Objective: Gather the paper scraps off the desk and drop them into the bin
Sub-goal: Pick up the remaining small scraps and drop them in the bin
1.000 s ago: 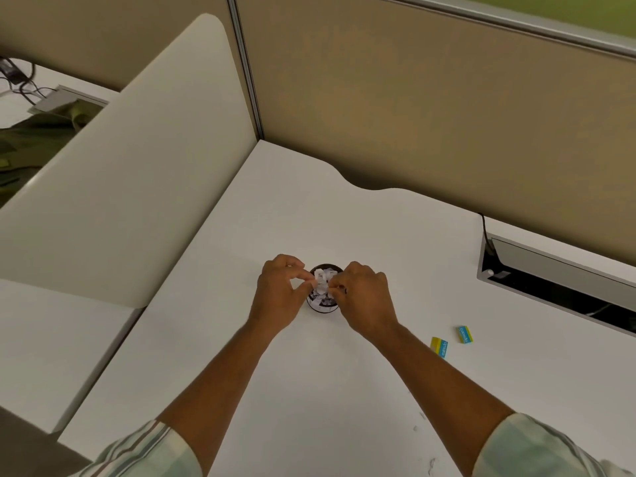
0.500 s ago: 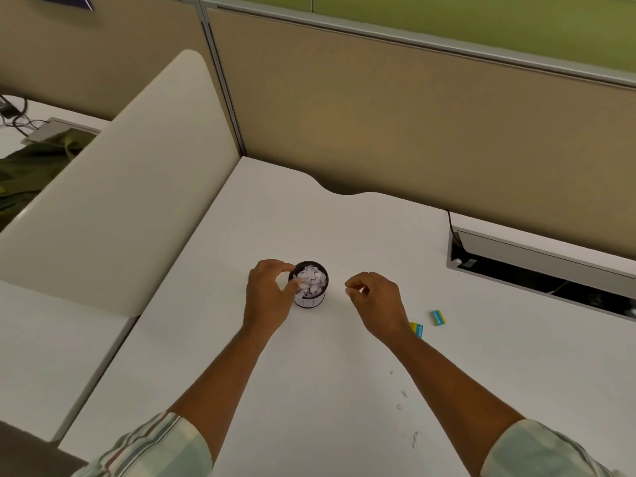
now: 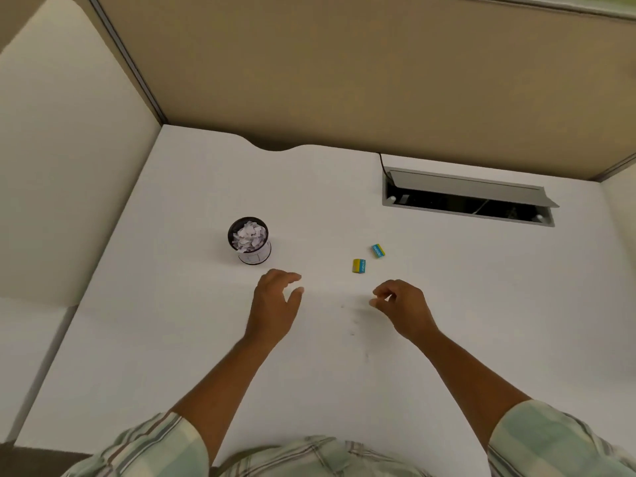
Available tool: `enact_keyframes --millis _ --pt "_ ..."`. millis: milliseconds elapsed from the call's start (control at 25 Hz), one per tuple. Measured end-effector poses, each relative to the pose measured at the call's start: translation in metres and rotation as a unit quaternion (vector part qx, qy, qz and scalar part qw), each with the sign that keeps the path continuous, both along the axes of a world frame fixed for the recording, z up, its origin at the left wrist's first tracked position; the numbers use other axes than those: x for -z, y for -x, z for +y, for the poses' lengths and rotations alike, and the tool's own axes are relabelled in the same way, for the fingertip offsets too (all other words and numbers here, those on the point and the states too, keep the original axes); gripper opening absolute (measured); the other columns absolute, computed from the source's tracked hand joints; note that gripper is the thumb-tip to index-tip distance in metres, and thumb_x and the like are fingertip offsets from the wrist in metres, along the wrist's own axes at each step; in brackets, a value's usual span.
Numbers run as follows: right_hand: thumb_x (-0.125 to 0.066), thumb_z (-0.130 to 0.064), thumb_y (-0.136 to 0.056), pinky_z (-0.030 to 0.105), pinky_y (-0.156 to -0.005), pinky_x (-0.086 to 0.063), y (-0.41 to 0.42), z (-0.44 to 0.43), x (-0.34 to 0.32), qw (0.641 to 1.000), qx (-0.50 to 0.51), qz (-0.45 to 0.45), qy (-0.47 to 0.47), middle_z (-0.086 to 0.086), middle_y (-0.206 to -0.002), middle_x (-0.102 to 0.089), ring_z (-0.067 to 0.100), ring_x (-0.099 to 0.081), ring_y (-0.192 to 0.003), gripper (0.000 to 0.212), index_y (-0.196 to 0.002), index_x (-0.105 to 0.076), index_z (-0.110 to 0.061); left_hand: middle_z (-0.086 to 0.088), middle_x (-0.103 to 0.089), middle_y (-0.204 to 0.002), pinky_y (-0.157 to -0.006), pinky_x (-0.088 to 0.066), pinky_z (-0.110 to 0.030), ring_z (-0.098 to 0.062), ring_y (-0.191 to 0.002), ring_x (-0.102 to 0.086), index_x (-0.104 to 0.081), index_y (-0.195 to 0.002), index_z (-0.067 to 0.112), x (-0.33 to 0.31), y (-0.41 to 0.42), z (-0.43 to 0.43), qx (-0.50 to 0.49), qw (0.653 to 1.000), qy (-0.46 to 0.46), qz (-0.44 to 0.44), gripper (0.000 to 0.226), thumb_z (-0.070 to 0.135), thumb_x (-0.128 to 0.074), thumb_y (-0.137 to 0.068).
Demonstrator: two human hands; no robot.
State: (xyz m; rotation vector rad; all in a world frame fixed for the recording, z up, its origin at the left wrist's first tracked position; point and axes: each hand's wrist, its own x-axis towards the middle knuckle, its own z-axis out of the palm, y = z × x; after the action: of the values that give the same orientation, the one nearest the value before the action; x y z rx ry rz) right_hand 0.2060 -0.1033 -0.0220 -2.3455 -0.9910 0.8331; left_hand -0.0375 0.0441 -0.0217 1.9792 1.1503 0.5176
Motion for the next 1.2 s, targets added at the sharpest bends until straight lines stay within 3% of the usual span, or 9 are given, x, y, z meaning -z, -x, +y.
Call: enact_keyframes --millis 120,240,360,520,680,880,1000,1200 --pt "-0.081 -0.032 -0.078 0.014 -0.064 -0.038 0.002 -0.042 0.017 0.998 -0.02 0.009 0.057 -0.015 -0.083 -0.063 0.002 -0.057 -0.075 0.017 -0.086 -0.067 -0.033 -0.001 -0.065 -0.11 -0.096 -0.054 -0.039 -0.018 -0.102 -0.062 -0.071 -0.117 0.015 0.02 -0.022 -0.03 0.055 0.994 0.069 0.063 0.029 0.02 -0.077 -0.089" --pt "-0.082 -0.038 -0.075 0.02 -0.067 -0.043 0.014 -0.07 0.032 0.993 -0.059 0.019 0.099 -0.013 -0.088 -0.059 0.005 -0.056 -0.079 0.027 -0.098 -0.067 -0.031 -0.002 -0.059 -0.124 -0.105 -0.05 -0.035 -0.021 -0.116 -0.058 -0.064 -0.13 0.016 0.035 -0.042 -0.051 0.1 0.98 0.11 0.129 0.051 0.03 -0.082 -0.084" --pt "-0.078 -0.044 -0.074 0.024 -0.074 -0.046 0.03 -0.089 0.044 0.992 -0.079 0.01 0.097 -0.015 -0.095 -0.056 0.006 -0.054 -0.087 0.04 -0.108 -0.064 -0.032 -0.002 -0.051 -0.133 -0.109 -0.045 -0.032 -0.02 -0.126 -0.048 -0.053 -0.141 0.019 0.047 -0.055 -0.066 0.146 0.967 0.102 0.183 0.074 0.038 -0.085 -0.077" --pt "-0.071 -0.045 -0.078 0.028 -0.076 -0.049 0.046 -0.098 0.054 0.994 -0.073 -0.02 0.073 -0.015 -0.104 -0.054 0.007 -0.054 -0.096 0.04 -0.114 -0.059 -0.033 -0.003 -0.047 -0.134 -0.107 -0.045 -0.031 -0.022 -0.127 -0.045 -0.046 -0.145 0.02 0.057 -0.061 -0.074 0.161 0.956 0.049 0.241 0.083 0.044 -0.085 -0.076" --pt "-0.066 -0.037 -0.085 0.026 -0.074 -0.048 0.054 -0.096 0.062 0.995 -0.067 -0.044 0.055 -0.014 -0.107 -0.056 0.011 -0.057 -0.099 0.028 -0.112 -0.065 -0.031 -0.004 -0.049 -0.134 -0.106 -0.045 -0.03 -0.021 -0.128 -0.046 -0.048 -0.144 0.017 0.058 -0.068 -0.078 0.155 0.958 0.038 0.237 0.079 0.041 -0.084 -0.078" --pt "-0.06 -0.032 -0.093 0.025 -0.064 -0.048 0.059 -0.094 0.066 0.99 -0.087 -0.105 0.031 -0.013 -0.097 -0.059 0.011 -0.058 -0.086 0.01 -0.097 -0.069 -0.029 -0.005 -0.054 -0.132 -0.102 -0.043 -0.023 -0.02 -0.126 -0.05 -0.056 -0.14 0.014 0.057 -0.076 -0.081 0.146 0.965 0.045 0.213 0.062 0.034 -0.079 -0.086" --pt "-0.057 -0.032 -0.096 0.025 -0.061 -0.046 0.06 -0.091 0.068 0.99 -0.079 -0.117 0.027 -0.013 -0.093 -0.059 0.011 -0.056 -0.083 0.013 -0.092 -0.068 -0.028 -0.004 -0.057 -0.131 -0.096 -0.038 -0.016 -0.019 -0.123 -0.052 -0.062 -0.136 0.014 0.057 -0.079 -0.082 0.16 0.964 0.045 0.209 0.051 0.032 -0.074 -0.09" --pt "-0.05 -0.031 -0.099 0.026 -0.061 -0.045 0.058 -0.087 0.071 0.989 -0.094 -0.111 0.032 -0.011 -0.092 -0.056 0.012 -0.052 -0.084 0.015 -0.092 -0.062 -0.026 -0.007 -0.062 -0.125 -0.101 -0.045 -0.021 -0.02 -0.119 -0.057 -0.068 -0.13 0.01 0.054 -0.087 -0.083 0.163 0.966 0.056 0.192 0.04 0.024 -0.072 -0.093"
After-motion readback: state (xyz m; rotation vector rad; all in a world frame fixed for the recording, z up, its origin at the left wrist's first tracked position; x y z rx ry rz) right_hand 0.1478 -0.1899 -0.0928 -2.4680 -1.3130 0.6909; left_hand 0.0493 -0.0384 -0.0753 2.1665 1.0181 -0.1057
